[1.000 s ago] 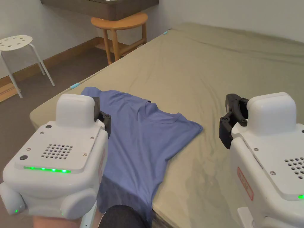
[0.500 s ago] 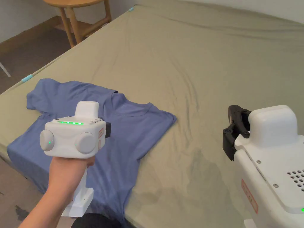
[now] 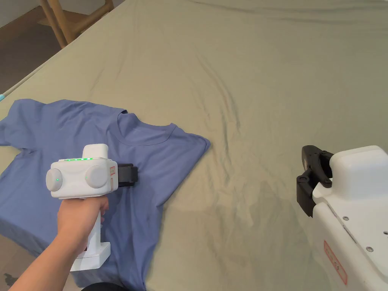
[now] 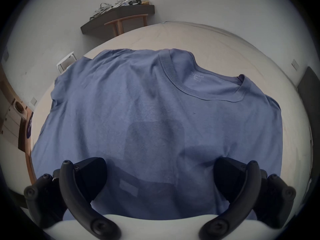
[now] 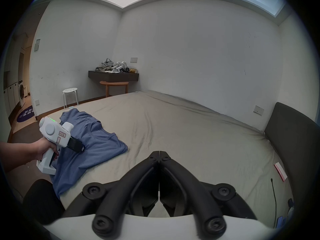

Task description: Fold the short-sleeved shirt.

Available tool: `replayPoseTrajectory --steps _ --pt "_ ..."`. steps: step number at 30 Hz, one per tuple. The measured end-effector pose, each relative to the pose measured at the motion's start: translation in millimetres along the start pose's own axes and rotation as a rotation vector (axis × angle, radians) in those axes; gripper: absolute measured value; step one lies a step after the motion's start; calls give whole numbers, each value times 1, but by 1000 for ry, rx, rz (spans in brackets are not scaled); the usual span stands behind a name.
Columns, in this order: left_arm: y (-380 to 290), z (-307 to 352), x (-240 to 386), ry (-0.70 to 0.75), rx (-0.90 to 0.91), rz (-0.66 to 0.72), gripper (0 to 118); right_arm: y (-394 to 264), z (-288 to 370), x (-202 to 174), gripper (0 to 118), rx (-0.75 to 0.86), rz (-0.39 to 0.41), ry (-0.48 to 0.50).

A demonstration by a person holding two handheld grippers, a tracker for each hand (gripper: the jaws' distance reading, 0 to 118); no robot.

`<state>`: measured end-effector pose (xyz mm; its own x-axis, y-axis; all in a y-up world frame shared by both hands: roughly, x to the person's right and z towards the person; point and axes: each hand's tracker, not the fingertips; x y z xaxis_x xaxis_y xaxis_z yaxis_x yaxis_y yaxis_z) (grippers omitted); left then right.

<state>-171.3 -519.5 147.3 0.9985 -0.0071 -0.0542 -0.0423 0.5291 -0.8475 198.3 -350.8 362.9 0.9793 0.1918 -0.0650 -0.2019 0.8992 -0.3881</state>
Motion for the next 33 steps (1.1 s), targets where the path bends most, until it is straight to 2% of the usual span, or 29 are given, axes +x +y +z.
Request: replayPoseTrajectory --steps 2,4,5,6,7,8,9,14,23,29,33 --pt "-1 4 3 14 7 -26 116 -1 1 0 1 -6 -2 -3" --pt "-4 19 12 -9 73 -51 89 -2 2 0 1 -9 -2 -5" --pt "-5 27 18 -3 106 -73 64 -2 3 1 1 -9 -2 -6" --pt "-6 31 24 -1 117 -83 22 -2 4 1 1 -9 -2 -8" --pt "-6 27 28 7 121 -103 0 -2 6 2 1 -8 -3 -10" --pt "-8 22 31 -21 104 -102 0 -1 8 3 1 -8 -5 -11" --pt "-9 18 30 13 114 -99 0 4 12 -1 1 -7 -6 -12" --pt "-14 31 4 -122 197 21 0 14 36 1 1 20 -9 -43" --pt "-25 147 -8 -229 563 186 0 28 83 26 1 75 -53 -133" --pt "-18 240 -12 -290 808 180 0 33 118 45 1 127 -67 -193" --pt "6 311 -2 -350 959 99 0 34 138 57 1 157 -72 -229"
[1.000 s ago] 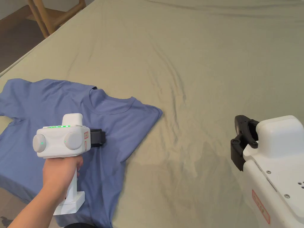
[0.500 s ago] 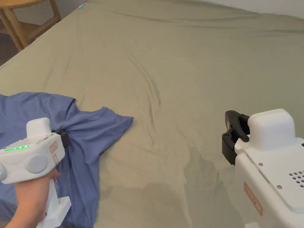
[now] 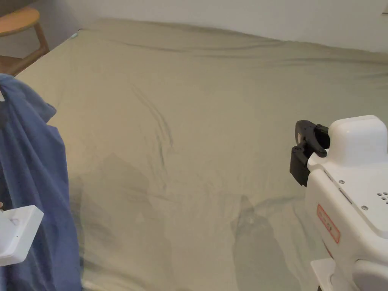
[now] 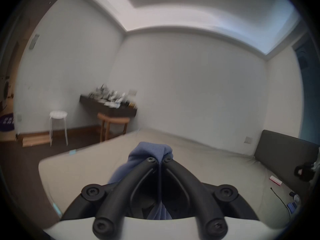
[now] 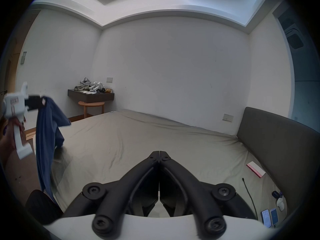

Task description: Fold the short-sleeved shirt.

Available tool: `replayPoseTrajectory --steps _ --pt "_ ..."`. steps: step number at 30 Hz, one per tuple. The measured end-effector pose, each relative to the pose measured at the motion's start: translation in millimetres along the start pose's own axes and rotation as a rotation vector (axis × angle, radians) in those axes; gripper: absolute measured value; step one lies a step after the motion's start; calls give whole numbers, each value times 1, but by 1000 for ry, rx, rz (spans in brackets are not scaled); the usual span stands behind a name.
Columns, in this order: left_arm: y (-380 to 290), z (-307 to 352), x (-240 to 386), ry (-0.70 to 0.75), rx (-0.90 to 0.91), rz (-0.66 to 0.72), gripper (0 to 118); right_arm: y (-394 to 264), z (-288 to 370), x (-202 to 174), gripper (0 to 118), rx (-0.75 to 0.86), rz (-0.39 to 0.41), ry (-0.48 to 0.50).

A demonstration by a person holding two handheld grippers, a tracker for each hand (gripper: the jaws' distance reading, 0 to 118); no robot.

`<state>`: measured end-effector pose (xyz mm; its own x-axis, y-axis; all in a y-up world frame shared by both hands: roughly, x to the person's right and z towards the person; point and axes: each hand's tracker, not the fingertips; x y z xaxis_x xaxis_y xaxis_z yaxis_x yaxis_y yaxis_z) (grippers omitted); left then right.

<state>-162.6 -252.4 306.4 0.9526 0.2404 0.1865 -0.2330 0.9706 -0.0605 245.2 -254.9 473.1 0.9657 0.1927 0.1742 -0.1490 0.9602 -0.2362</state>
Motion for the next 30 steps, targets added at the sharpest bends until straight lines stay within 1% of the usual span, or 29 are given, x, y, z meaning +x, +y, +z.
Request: replayPoseTrajectory --steps 7,9,11,14,17,21,25,30 --pt "98 4 71 -206 166 -99 0 5 25 26 1 38 -41 -69" --pt "119 1 94 -280 211 -120 0 7 32 33 1 43 -53 -90" --pt "134 -8 117 -319 246 -170 0 7 39 41 1 49 -60 -117" --pt "148 -23 157 -370 238 -211 0 6 48 56 1 54 -63 -163" --pt "145 -49 198 -414 174 -260 0 3 56 72 1 48 -67 -210" --pt "91 -84 252 -492 15 -335 0 -6 63 94 1 28 -73 -267" --pt "-8 -117 304 -565 -176 -440 0 -20 63 109 1 -6 -58 -321" --pt "-144 -143 358 -628 -443 -552 0 -45 53 129 1 -76 -72 -341"
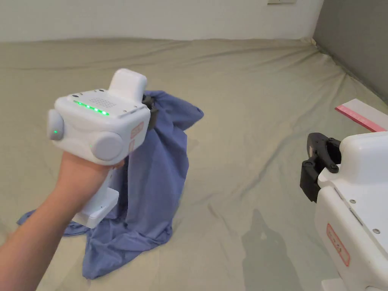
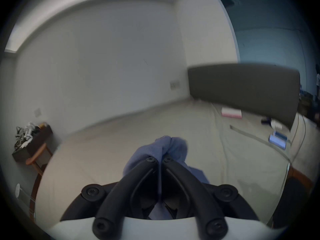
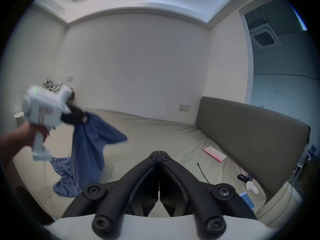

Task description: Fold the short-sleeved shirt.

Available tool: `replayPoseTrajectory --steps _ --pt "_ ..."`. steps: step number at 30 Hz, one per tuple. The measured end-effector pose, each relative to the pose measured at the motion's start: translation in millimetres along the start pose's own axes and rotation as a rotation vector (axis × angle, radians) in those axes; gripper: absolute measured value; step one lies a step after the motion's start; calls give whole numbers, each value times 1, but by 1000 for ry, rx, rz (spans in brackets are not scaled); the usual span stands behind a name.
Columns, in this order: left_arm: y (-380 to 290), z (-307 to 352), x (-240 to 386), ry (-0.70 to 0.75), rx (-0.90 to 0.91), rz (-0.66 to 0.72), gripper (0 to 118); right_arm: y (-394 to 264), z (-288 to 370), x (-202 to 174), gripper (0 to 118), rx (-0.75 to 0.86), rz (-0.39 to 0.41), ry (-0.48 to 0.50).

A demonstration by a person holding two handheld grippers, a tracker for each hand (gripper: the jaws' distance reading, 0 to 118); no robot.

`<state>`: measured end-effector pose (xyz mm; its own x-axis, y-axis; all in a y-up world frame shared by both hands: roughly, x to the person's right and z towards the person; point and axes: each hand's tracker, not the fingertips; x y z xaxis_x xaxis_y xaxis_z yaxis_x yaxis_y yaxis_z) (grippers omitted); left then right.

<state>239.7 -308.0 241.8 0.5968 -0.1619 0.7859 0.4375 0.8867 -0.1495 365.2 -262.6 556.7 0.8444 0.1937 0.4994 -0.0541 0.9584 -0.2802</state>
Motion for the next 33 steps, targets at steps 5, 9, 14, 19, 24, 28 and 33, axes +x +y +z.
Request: replayPoseTrajectory --steps 5,9,14,19,24,28,33 --pt "-72 -86 45 -31 -255 -120 0 -25 -23 11 1 -81 -11 -7" --pt "-118 -120 53 9 -414 -107 0 -42 -40 17 1 -135 -10 -10" --pt "-132 -117 41 2 -425 -33 60 -57 -53 25 1 -177 0 -3" --pt "-107 -63 16 19 -256 73 116 -49 -56 18 1 -177 25 15" --pt "-59 42 -20 108 -2 240 115 -18 -51 4 1 -110 38 57" --pt "-31 127 -31 271 176 260 111 8 -45 -8 1 -23 47 96" --pt "-19 203 -19 426 286 240 59 37 -33 -34 1 77 65 139"
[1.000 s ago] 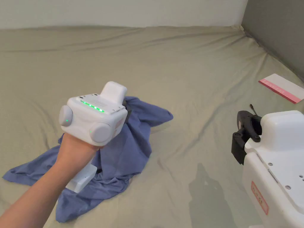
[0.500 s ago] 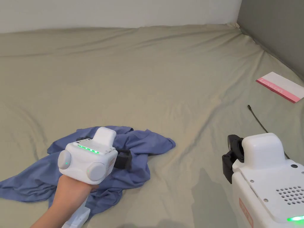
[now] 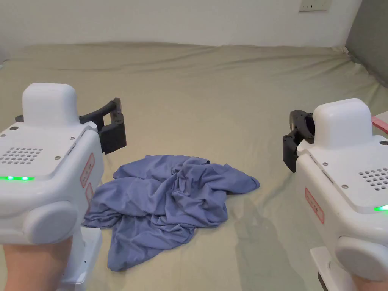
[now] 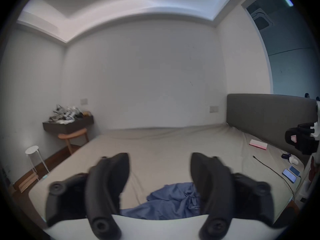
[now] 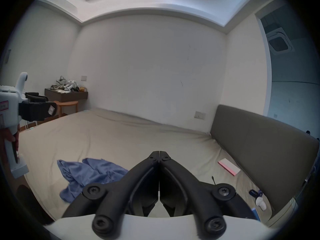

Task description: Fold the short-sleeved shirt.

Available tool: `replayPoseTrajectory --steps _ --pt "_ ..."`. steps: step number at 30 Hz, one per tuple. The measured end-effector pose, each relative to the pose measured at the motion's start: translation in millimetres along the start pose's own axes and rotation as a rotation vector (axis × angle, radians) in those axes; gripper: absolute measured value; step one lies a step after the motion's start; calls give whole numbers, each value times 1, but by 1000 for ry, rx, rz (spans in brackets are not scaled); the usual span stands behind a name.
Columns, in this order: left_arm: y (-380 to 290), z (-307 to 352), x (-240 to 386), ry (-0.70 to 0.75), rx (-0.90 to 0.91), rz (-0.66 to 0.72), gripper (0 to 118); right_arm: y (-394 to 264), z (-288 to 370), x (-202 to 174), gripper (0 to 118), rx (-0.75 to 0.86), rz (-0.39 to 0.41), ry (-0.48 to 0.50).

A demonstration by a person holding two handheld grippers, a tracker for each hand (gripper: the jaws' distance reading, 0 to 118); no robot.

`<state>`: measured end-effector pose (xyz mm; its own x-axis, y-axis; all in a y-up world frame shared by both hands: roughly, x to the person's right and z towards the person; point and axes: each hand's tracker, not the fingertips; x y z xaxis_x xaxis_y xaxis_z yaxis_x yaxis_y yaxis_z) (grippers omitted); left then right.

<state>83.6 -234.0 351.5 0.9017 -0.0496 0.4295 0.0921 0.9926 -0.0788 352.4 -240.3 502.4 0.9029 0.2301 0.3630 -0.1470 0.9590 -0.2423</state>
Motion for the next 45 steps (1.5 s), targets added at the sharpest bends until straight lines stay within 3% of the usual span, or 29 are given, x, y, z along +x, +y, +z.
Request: replayPoseTrajectory --steps 2,3,4,14,22,26,30,33,35,36,37,38,43,44,45 --pt "3 18 1 39 29 -18 28 8 3 -11 1 28 2 15" --pt "1 23 3 55 39 -27 6 11 5 -16 1 39 3 19" --pt "1 27 5 67 47 -35 0 13 6 -20 1 49 4 22" --pt "-8 48 27 70 59 -60 0 22 21 -63 1 86 39 42" --pt "-10 34 22 49 13 -59 0 19 21 -61 1 74 47 44" --pt "-39 9 12 3 -158 -21 0 10 15 -53 1 47 42 50" --pt "-105 -29 0 -65 -487 66 0 -6 8 -46 1 5 58 49" --pt "-163 -49 -1 -31 -634 60 0 -19 1 -42 1 -38 59 48" --pt "-194 -60 -2 -21 -718 86 23 -27 -3 -38 1 -66 57 46" --pt "-209 -67 -3 -21 -769 94 68 -31 -6 -37 1 -81 58 43" --pt "-220 -72 -3 -19 -801 89 102 -35 -8 -33 1 -94 60 40" --pt "-232 -78 -2 -5 -826 81 118 -40 -11 -30 1 -106 61 37" --pt "-259 -95 4 -5 -867 73 111 -53 -26 -22 1 -177 49 36" --pt "-262 -97 8 -14 -879 63 106 -56 -31 -19 1 -193 44 39" --pt "-265 -98 12 -20 -888 48 90 -59 -37 -16 1 -203 41 42"
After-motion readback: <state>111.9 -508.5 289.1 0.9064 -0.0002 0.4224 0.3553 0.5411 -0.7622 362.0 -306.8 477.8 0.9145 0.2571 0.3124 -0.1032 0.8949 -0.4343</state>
